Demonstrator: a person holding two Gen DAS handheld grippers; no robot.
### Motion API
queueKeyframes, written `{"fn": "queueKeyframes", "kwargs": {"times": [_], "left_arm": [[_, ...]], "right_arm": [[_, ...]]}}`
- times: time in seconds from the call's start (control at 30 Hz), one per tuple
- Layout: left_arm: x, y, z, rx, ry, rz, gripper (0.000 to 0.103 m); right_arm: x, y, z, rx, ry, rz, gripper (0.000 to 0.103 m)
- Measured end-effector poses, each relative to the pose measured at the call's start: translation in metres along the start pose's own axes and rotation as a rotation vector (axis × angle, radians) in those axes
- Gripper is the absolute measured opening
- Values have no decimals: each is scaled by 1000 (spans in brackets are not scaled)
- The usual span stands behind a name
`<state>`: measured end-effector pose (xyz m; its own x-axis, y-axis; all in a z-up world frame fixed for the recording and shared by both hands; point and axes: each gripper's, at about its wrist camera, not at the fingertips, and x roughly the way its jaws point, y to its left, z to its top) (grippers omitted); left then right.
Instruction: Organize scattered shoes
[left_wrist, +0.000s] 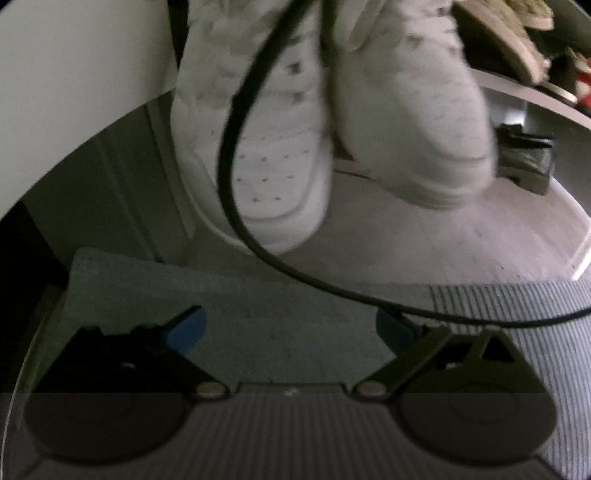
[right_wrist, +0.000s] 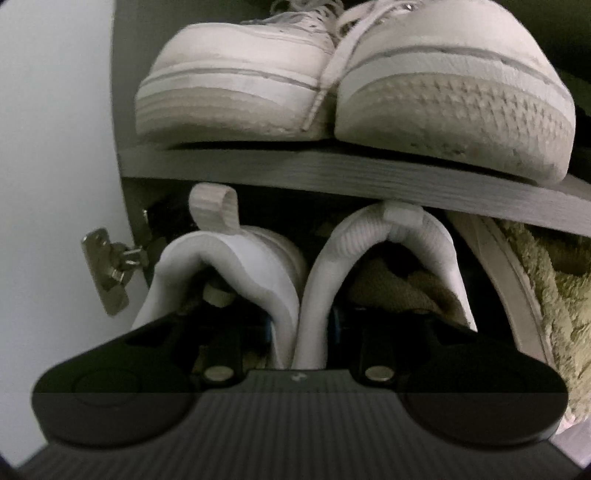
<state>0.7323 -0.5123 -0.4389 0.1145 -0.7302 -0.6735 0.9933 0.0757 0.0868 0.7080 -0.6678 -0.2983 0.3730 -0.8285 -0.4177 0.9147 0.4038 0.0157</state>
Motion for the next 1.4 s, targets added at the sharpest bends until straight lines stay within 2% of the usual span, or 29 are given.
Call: {"fn": "queueKeyframes", "kwargs": {"times": [0.13, 0.23, 0.5, 0.63, 0.7, 0.87, 1.0, 1.07, 1.17, 1.27, 1.37, 1.4], "left_arm": [[-3, 1, 16, 21, -60, -13, 100], [-12, -1, 26, 28, -102, -47, 101], [-18, 17, 37, -86, -60, -75, 96], [-22, 23, 40, -137, -33, -102, 96], [-23, 21, 38, -121, -37, -96, 96], [-19, 19, 37, -116, -36, -108, 96], [-21, 18, 39, -102, -57, -99, 96], [-20, 16, 39, -100, -61, -99, 96], [-16, 17, 39, -118, -47, -106, 96], [-12, 16, 36, -100, -47, -79, 96], [-11, 16, 34, -96, -54, -82, 96], [-11, 16, 35, -96, -54, -81, 96]], "right_arm": [[27, -4, 13, 20, 31, -19, 32], [32, 2, 12, -25, 29, -45, 34], [41, 10, 5, -43, -9, -82, 39], [42, 14, 9, -82, 38, -73, 42], [41, 13, 11, -91, 51, -57, 48], [37, 8, 5, -86, 15, -3, 53], [29, 5, 4, -60, 12, 53, 67], [25, 3, 4, -45, 11, 82, 78], [15, 1, -6, -37, -44, 121, 78], [0, -2, -20, -79, -121, 168, 78], [-12, 0, -35, -154, -213, 132, 84], [-12, 0, -35, -157, -219, 127, 84]]}}
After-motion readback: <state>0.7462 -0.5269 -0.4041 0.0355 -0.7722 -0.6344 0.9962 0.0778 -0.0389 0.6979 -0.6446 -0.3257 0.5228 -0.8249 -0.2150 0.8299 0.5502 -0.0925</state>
